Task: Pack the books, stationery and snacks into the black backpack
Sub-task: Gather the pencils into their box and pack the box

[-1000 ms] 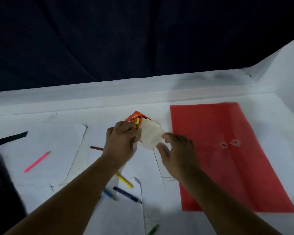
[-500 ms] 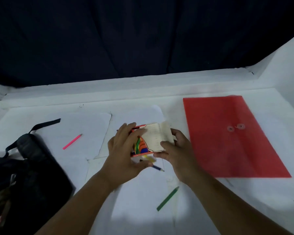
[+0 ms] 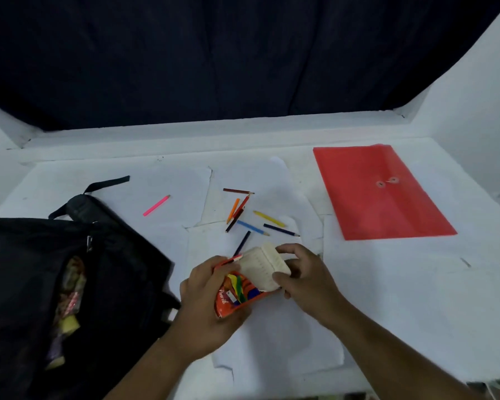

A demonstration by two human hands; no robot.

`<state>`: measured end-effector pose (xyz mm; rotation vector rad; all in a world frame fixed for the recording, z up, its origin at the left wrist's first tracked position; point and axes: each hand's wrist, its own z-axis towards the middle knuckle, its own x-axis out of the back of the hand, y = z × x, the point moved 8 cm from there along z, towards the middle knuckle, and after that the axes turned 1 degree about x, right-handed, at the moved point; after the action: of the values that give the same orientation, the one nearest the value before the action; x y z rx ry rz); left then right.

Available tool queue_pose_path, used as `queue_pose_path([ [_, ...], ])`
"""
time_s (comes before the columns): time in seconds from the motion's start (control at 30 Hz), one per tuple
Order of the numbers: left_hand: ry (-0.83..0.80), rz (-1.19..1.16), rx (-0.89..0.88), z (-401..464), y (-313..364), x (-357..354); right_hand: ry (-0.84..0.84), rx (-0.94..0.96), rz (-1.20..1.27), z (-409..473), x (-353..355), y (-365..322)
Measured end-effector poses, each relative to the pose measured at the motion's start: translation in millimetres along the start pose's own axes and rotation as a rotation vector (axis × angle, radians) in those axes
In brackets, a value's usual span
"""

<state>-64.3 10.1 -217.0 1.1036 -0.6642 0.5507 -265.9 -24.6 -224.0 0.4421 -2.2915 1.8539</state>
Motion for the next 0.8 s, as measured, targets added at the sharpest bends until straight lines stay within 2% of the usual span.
queue_pose_path([
  [0.07,-0.019,0.039,0.005,-13.6,-2.8,-3.7,0.067,0.084,-0.157,-12.1,3.1,2.1],
  [0.17,-0.072,0.109,0.042,-25.8,-13.1,-10.7,0.181,0.264,-0.260,-20.8,17.8,-1.2],
  [0.27,-0.102,0.202,0.033,-28.4,-13.2,-17.4,0.291,0.445,-0.529,-12.7,41.6,-2.8],
  [0.33,-0.108,0.245,0.036,-26.6,-10.7,-18.0,0.268,0.430,-0.739,1.3,52.1,5.4],
  [0.4,-0.141,0.253,0.037,-26.9,-9.3,-19.7,0.179,0.326,-0.885,13.5,57.1,19.9],
  [0.47,-0.165,0.257,0.035,-27.5,-9.1,-20.7,0.136,0.322,-0.899,18.9,58.0,24.3],
  [0.7,-0.123,0.251,0.058,-27.3,-12.1,-20.2,0.150,0.553,-0.664,21.6,47.2,8.9],
  [0.8,-0.098,0.237,0.103,-26.8,-18.6,-19.5,0.187,0.683,-0.725,12.8,30.6,3.3],
])
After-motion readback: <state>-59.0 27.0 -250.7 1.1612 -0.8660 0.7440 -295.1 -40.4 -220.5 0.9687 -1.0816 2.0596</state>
